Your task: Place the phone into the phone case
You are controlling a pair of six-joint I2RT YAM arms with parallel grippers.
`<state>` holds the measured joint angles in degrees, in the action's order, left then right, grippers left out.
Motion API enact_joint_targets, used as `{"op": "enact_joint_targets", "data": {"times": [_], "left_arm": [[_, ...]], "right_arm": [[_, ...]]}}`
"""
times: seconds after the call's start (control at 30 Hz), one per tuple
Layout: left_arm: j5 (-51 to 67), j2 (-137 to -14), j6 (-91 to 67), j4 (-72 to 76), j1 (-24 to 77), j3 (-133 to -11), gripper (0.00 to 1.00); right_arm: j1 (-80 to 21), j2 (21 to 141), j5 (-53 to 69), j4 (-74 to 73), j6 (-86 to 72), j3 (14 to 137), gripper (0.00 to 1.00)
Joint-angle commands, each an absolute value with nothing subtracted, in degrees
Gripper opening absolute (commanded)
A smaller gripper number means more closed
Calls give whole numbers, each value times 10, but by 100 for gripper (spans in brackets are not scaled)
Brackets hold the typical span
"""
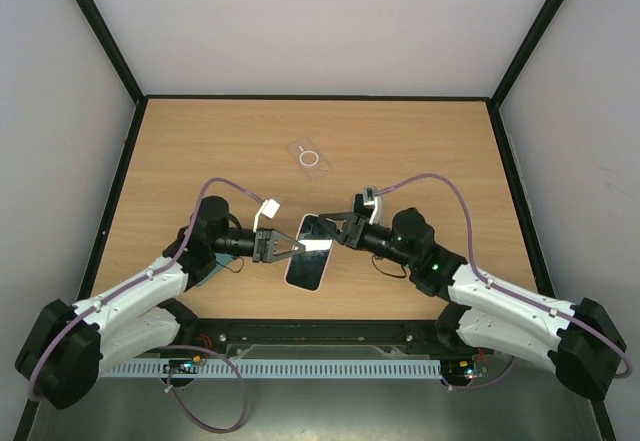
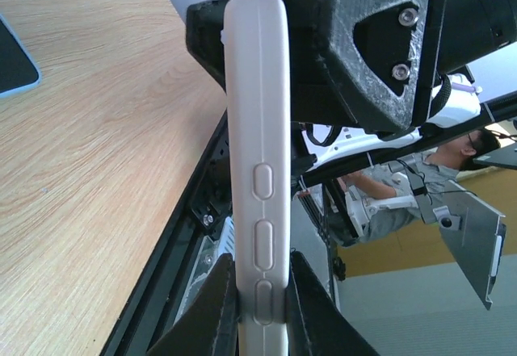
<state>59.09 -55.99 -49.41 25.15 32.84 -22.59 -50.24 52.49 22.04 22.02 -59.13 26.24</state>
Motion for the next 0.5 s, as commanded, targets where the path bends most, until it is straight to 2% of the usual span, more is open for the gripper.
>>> {"op": "enact_joint_targets", "data": {"times": [0.0, 0.2, 0.3, 0.47], "left_arm": [[591, -544, -491, 267, 329, -243, 2], [587, -537, -496, 265, 329, -241, 2], [580, -537, -495, 263, 328, -238, 2], [562, -539, -498, 252, 329, -232, 2]], "right_arm": [[-503, 503, 209, 236, -606, 244, 46], [-502, 492, 226, 292, -639, 205, 46], [-502, 483, 224, 309, -650, 192, 38], [-503, 460, 209, 314, -647, 182, 18]]}}
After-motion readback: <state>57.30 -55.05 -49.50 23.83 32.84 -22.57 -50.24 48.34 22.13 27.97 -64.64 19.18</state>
